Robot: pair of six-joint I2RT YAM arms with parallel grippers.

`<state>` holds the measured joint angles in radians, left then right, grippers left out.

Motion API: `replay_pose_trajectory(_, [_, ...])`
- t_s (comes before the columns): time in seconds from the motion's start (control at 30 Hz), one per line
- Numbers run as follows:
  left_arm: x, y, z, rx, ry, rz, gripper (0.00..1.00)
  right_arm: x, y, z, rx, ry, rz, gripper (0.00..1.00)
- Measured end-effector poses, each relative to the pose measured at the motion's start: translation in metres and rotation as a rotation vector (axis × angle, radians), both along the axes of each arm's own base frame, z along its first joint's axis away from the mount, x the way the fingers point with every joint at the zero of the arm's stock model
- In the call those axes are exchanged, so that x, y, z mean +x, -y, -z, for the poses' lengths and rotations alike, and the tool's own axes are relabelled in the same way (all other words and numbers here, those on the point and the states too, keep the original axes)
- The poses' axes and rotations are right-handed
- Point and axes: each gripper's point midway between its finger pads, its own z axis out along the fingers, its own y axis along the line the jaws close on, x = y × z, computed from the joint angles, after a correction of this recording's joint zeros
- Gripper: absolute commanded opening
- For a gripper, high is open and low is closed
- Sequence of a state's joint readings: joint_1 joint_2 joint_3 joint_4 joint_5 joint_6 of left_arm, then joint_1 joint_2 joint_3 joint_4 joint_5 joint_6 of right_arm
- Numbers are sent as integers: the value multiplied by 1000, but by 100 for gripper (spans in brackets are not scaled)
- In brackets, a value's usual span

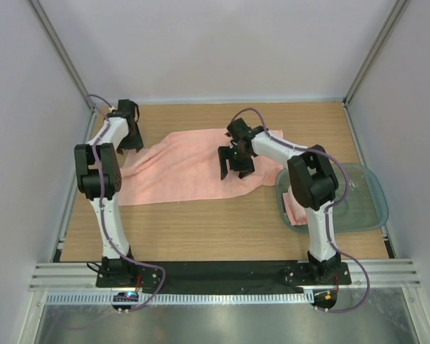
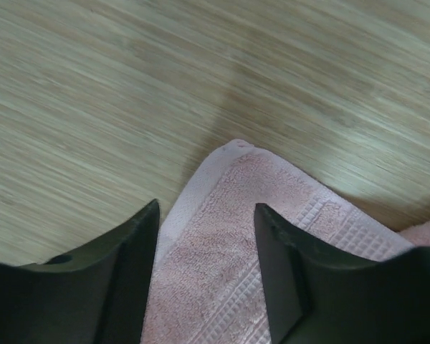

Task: Roll the towels
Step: Flatten the towel

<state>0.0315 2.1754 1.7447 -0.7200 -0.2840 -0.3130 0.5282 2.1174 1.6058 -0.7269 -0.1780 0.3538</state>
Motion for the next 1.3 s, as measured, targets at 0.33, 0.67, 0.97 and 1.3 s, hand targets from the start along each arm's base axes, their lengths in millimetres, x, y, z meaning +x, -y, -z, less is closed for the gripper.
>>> replay_pose_trajectory(0.33, [-3, -15, 18, 80, -52, -56, 29, 0, 0, 0, -3, 1, -7, 79])
replay_pose_trajectory(0.67, [76, -78, 10, 155, 24, -143, 63, 2, -2, 1, -10, -24, -10, 79])
replay_pose_trajectory(0.97, [76, -117, 0, 88, 87, -236, 100, 4, -4, 0, -10, -30, -14, 79])
replay_pose_trajectory(1.3, [7, -64, -102, -58, 179, -206, 97, 3, 1, -23, 0, 24, -3, 79])
